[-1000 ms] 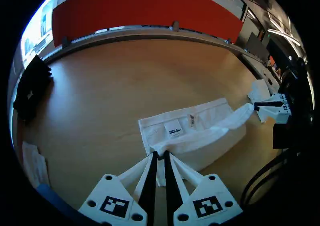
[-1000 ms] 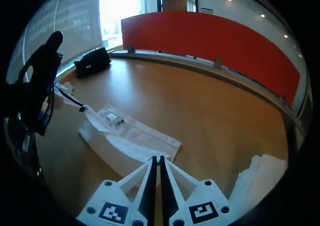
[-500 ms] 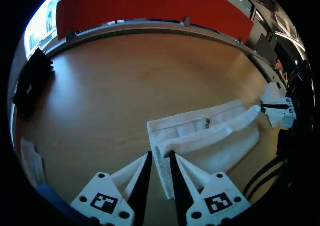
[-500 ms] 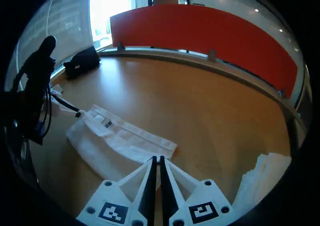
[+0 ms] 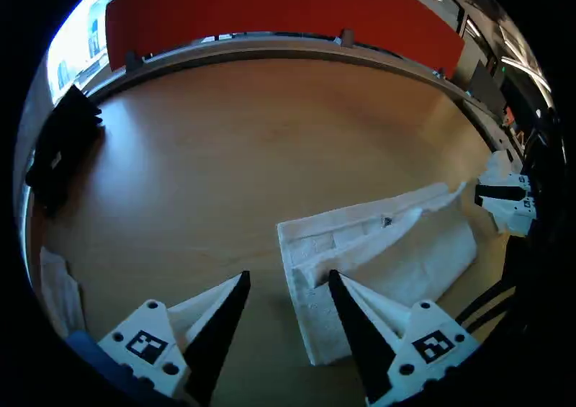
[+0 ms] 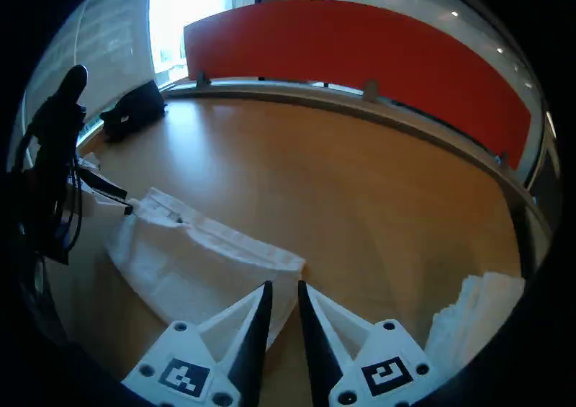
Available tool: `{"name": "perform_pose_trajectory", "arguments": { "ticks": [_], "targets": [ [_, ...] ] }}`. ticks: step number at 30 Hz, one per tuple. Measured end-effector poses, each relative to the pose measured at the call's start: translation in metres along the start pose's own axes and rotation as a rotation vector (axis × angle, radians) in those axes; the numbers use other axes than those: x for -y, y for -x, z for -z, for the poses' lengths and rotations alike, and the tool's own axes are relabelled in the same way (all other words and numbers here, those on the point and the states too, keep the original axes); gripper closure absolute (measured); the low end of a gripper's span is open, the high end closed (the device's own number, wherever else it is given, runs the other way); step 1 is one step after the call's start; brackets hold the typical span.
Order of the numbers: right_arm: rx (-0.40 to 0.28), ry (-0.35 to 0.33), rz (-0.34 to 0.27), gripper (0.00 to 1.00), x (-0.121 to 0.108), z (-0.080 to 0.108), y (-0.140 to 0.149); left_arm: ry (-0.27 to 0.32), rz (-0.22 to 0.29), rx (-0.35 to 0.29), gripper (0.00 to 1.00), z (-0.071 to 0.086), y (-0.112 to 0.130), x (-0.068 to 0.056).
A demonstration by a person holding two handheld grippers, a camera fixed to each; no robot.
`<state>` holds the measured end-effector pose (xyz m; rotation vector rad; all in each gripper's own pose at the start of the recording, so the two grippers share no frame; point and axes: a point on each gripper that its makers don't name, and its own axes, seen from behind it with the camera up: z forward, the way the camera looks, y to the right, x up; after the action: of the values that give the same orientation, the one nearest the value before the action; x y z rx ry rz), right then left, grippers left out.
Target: Fold towel
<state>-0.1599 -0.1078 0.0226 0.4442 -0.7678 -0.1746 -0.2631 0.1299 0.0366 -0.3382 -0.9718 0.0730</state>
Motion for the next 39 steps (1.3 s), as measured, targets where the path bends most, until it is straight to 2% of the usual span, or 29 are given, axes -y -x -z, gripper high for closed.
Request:
{"name": "perform_pose_trajectory", "arguments": {
  "ticks": [2, 4, 5, 7, 23, 30, 39],
  "targets": [
    [-0.003, 0.003, 0.001, 0.54, 0.000, 0.002, 0.000, -0.006, 0.000, -0.007, 0.08, 0.002, -0.001, 0.002],
    [-0.007, 0.007, 0.004, 0.34, 0.000, 0.004, 0.000, -0.010, 0.000, -0.019, 0.08, 0.004, -0.004, 0.003],
    [-0.008, 0.009, 0.005, 0.28, -0.001, 0.005, 0.000, -0.012, 0.000, -0.025, 0.08, 0.006, -0.005, 0.004],
    [-0.010, 0.009, 0.007, 0.23, 0.000, 0.006, 0.001, -0.016, 0.001, -0.036, 0.08, 0.008, -0.007, 0.005],
    [-0.013, 0.003, 0.004, 0.22, 0.006, 0.018, 0.007, -0.010, 0.002, -0.062, 0.07, 0.025, -0.004, 0.003],
    [-0.011, 0.003, 0.008, 0.22, 0.010, 0.028, 0.015, -0.017, 0.006, -0.059, 0.07, 0.034, 0.010, 0.003],
    [-0.007, 0.003, 0.002, 0.22, 0.017, 0.040, 0.028, -0.017, 0.035, -0.058, 0.07, 0.049, 0.030, 0.001]
  ]
}}
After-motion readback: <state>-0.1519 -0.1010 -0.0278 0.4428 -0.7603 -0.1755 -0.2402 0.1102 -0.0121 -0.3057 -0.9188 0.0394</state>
